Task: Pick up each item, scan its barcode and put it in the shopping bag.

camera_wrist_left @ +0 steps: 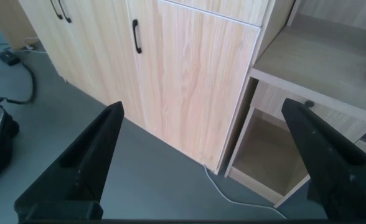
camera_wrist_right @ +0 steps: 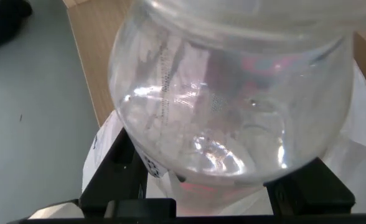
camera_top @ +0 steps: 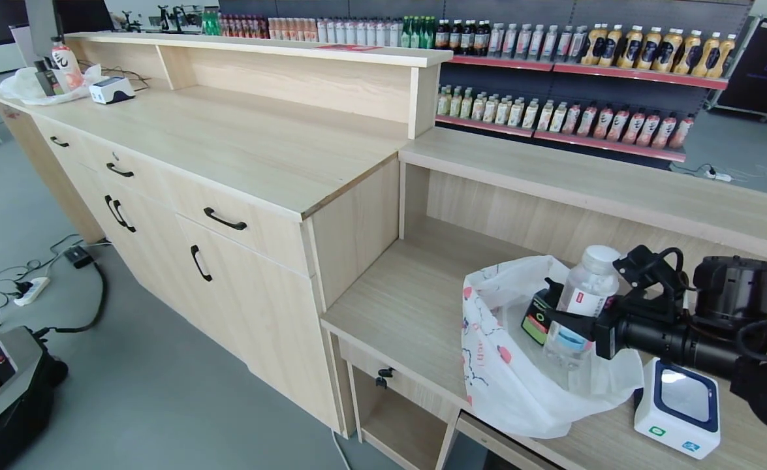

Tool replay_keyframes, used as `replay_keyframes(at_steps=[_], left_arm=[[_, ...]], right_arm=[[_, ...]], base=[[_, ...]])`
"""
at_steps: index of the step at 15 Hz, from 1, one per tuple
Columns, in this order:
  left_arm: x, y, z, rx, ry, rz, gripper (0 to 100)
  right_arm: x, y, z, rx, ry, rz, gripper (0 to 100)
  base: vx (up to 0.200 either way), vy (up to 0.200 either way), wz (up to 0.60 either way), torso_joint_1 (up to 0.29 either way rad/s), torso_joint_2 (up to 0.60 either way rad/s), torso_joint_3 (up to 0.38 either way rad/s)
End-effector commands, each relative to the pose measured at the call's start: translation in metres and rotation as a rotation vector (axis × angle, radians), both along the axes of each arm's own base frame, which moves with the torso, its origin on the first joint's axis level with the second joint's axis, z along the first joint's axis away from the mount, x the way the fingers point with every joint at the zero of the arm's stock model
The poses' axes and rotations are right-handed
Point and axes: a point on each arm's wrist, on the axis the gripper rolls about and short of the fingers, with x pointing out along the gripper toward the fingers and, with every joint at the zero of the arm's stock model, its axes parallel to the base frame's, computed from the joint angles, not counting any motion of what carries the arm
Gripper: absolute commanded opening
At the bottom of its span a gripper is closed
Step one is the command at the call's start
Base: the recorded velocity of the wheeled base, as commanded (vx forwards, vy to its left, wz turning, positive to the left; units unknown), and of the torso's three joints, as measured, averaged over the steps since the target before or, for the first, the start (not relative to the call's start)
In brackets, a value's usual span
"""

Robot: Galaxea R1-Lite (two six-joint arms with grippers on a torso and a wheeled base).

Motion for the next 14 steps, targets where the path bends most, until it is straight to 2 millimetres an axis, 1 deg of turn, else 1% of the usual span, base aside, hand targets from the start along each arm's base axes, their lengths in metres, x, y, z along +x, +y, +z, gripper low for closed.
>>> replay_keyframes(at_steps=[1,3,7,14], left_arm=[[0.000,0.000,0.000,0.000,-0.001,0.000,100],[0.000,0.000,0.000,0.000,-0.001,0.000,100],[0.000,0.000,0.000,0.000,-0.001,0.000,100],[0.000,0.000,0.000,0.000,-0.001,0.000,100]], right_arm=[[0.006,0.000,-0.025,-0.015,0.054,0.005,0],[0.008,0.001,-0.036,-0.017,0.060,0.009,0],[0.013,0.007,-0.043,-0.011,0.031,0.040,0],[0.019,0.017,-0.069,-0.006,0.016,0.090,0]], base=[[0.000,0.000,0.00,0.000,0.00,0.000],[0.000,0.000,0.00,0.000,0.00,0.000],[0.000,0.000,0.00,0.000,0.00,0.000],[0.000,0.000,0.00,0.000,0.00,0.000]])
